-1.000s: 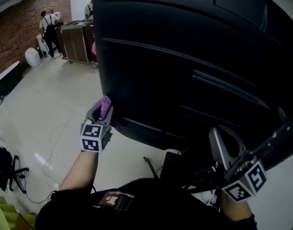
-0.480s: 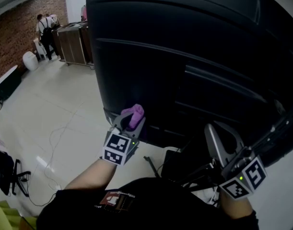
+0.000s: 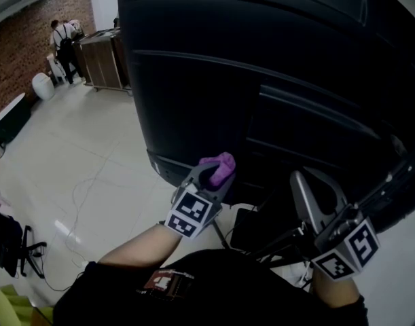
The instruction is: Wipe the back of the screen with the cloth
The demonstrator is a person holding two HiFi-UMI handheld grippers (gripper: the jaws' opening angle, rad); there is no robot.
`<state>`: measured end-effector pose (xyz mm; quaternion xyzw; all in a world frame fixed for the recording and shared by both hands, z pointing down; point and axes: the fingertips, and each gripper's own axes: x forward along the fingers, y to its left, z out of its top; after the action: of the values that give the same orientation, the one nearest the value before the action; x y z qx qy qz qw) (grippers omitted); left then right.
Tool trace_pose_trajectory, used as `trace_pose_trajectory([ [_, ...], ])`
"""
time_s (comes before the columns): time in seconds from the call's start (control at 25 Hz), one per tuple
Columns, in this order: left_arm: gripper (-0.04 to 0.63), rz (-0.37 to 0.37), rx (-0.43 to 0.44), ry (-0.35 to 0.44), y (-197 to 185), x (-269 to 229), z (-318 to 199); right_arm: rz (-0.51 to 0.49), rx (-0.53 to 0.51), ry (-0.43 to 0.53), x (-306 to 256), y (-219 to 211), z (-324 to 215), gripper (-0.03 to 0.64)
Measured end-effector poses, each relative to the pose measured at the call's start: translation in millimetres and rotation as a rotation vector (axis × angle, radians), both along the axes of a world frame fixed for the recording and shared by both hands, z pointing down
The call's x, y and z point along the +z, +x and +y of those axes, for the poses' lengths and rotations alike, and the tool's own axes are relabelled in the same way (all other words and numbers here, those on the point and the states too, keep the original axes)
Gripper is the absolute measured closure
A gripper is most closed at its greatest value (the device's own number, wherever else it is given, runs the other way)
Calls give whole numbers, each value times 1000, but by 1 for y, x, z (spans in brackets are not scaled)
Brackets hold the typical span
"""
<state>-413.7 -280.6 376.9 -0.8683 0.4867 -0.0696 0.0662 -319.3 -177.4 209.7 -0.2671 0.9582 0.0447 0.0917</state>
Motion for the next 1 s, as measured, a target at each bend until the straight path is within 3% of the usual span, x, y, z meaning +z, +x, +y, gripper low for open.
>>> trace_pose_trajectory([
  [0.16,488,1,-33,0,-32,-1,5,-6,2,-1,-2,0,-1,611],
  [0.44,488,-20,-364,-68,-182,35,5,-11,-3,-9,-3,0,0,611],
  [0.56,488,-55,-467,-105,-226,57,2,-8,-9,-8,-2,0,-1,611],
  [0.68,488,-91,-479,-151,-233,77,-5,-5,-9,-7,-2,0,0,611],
  [1.0,488,-156,-413,-175,-191,88,-8,-1,-6,-6,-1,0,0,611],
])
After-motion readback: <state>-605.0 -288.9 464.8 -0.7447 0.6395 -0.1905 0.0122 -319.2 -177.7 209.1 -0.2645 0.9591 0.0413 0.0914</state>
